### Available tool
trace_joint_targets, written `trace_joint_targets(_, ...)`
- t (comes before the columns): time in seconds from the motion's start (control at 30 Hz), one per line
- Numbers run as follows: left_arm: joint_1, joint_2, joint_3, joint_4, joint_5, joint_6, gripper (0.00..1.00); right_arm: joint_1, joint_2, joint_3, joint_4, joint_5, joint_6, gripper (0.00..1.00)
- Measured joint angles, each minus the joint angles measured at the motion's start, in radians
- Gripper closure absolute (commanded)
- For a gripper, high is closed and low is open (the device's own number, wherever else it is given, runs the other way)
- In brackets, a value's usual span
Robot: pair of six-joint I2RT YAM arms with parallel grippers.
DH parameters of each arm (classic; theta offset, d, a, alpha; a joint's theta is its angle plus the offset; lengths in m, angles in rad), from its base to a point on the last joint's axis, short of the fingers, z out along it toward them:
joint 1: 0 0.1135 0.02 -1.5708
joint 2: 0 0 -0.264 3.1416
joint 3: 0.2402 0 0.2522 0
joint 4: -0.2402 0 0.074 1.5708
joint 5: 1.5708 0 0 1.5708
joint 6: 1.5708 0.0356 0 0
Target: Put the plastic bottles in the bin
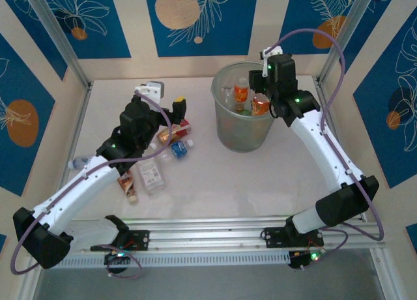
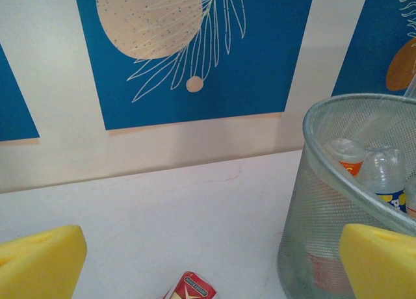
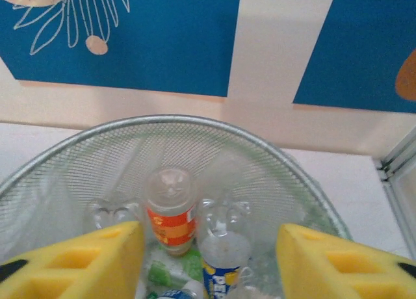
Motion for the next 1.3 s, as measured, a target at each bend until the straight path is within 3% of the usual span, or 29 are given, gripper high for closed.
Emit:
trace_joint_targets(0.17, 0.0, 0.0, 0.0, 0.0, 0.0, 0.0, 0.01, 0.018, 0.017, 0.014, -0.094, -0.01, 0.026, 0.61)
trace_joint_targets(0.4, 0.0, 0.013, 0.0, -0.001, 0.0, 0.0, 0.01, 0.019, 0.052, 0.016, -0.191, 0.006, 0.068, 0.67)
trace_joint_targets(0.53, 0.0, 0.016, 0.0, -0.004, 0.0, 0.0, 0.01, 0.017, 0.049, -0.008, -0.202, 0.018, 0.092, 0.67)
trace_joint_targets(0.7, 0.0, 0.019, 0.0, -0.004, 0.0, 0.0, 0.01, 0.009, 0.042, -0.066, -0.202, 0.02, 0.127, 0.75)
trace_joint_targets(0.87, 0.0, 0.019, 0.0, -0.004, 0.0, 0.0, 0.01, -0.005, 0.012, -0.106, -0.177, 0.018, 0.162, 0.75)
trace_joint_targets(1.03, 0.0, 0.019, 0.0, -0.015, -0.002, 0.0, 0.01, -0.008, -0.011, -0.114, -0.182, 0.006, 0.171, 0.68)
trace_joint_targets(1.3, 0.017, 0.052, 0.065, -0.224, -0.032, -0.027, 0.01, -0.006, -0.018, -0.012, -0.202, -0.015, 0.136, 0.41)
